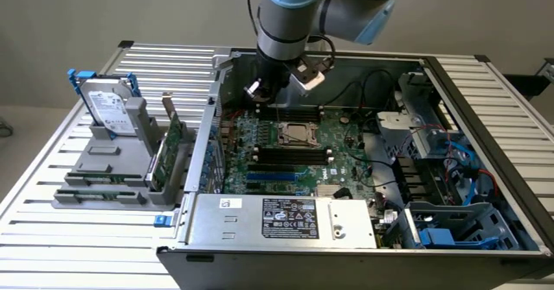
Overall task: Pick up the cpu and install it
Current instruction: 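Close the cpu cover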
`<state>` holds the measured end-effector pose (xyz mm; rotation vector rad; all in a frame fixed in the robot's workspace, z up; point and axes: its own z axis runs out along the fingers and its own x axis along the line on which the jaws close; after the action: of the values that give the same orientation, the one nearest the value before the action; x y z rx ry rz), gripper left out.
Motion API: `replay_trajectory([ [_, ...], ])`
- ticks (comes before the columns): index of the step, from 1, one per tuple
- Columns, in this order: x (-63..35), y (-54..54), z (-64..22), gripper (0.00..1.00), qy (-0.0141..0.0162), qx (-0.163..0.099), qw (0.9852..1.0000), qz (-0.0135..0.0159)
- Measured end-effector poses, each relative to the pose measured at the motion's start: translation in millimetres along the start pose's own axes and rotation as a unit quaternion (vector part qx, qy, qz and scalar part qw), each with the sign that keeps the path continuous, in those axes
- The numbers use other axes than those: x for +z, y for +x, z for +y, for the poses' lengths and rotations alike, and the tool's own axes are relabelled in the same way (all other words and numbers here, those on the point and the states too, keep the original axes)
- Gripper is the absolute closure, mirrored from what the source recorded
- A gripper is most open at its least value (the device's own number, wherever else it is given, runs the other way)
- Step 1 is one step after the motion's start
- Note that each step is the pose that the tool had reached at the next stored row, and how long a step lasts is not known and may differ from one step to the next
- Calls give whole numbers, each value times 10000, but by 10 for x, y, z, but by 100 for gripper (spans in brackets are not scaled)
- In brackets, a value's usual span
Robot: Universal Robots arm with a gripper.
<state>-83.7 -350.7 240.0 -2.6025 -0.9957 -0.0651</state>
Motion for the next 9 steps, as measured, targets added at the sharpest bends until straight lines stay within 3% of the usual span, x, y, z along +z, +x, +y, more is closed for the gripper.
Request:
replay_trajectory([
  [4, -14, 7, -10, 89, -110, 144, 9997, 140],
  [5, -17, 8, -11, 89, -177, 268, 9993, 215],
  [6, -18, 8, -11, 89, -299, 518, 9978, 302],
  [7, -17, 8, -11, 89, -372, 681, 9964, 355],
  [9, -6, 5, -7, 89, -404, 749, 9956, 393],
])
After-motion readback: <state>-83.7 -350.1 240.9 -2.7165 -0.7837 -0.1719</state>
